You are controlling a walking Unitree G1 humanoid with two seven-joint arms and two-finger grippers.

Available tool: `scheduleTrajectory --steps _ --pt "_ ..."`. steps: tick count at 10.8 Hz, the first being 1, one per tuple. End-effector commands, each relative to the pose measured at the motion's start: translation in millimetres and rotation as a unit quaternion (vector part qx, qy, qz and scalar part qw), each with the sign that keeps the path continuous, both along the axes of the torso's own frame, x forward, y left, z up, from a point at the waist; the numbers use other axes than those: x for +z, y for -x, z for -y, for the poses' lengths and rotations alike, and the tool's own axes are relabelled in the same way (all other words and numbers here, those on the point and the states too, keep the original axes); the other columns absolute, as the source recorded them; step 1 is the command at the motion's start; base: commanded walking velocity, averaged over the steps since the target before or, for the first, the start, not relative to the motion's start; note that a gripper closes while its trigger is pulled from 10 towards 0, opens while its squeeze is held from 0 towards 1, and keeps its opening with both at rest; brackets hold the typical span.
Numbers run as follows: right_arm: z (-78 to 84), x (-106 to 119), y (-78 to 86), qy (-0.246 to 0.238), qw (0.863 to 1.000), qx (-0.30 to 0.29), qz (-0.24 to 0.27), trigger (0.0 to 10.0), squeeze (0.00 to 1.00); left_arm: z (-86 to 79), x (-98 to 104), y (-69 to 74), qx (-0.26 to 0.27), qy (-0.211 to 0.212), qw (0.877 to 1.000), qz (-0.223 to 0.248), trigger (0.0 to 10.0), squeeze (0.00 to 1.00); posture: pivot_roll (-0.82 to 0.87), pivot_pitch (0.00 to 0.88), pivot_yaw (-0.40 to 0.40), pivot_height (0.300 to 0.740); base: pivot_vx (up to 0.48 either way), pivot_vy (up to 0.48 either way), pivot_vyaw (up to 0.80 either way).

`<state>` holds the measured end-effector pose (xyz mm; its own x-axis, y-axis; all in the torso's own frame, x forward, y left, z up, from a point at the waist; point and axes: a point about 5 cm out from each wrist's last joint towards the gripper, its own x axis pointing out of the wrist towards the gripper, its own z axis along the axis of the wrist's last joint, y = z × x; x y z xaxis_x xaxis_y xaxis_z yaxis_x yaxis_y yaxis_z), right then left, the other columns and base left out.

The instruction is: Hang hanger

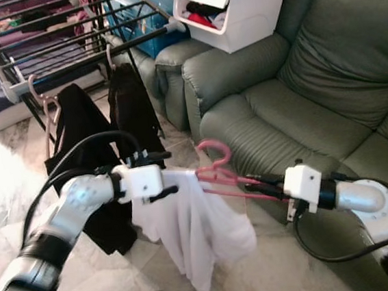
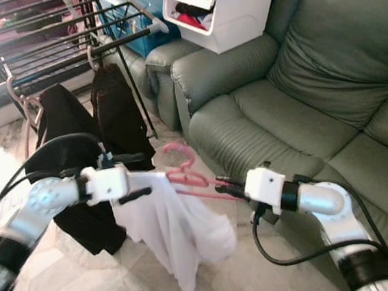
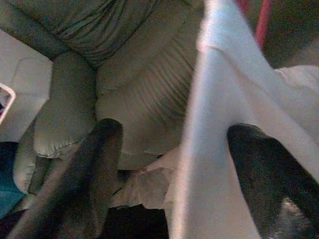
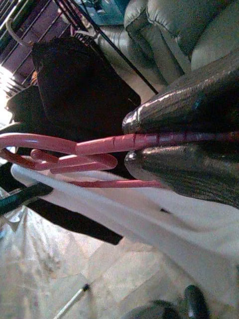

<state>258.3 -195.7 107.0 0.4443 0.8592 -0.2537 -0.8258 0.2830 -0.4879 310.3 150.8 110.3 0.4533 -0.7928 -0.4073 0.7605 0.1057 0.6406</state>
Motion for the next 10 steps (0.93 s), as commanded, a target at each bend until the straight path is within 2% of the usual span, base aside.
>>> scheduleTrajectory --steps 1,4,10 --pt "-2.8 11.9 -5.4 -0.003 0.999 0.009 0.043 10.0 0.00 -2.3 1.8 -3.8 -0.001 -0.008 1.000 -0.003 0.0 0.00 -0.06 0.000 0.007 0.740 0.000 0.000 0.00" --pt "-8.1 18.6 -15.5 -0.018 0.994 -0.013 0.107 10.0 0.00 1.0 -2.8 -9.0 -0.019 -0.024 0.999 -0.044 0.0 0.00 -0.06 0.000 0.010 0.740 0.000 0.000 0.00" --pt "-14.0 10.2 -14.4 -0.019 0.993 -0.016 0.118 10.0 0.00 5.7 3.8 -18.8 -0.023 -0.015 0.998 -0.056 0.0 0.00 -0.07 0.000 0.012 0.740 0.000 0.000 0.00"
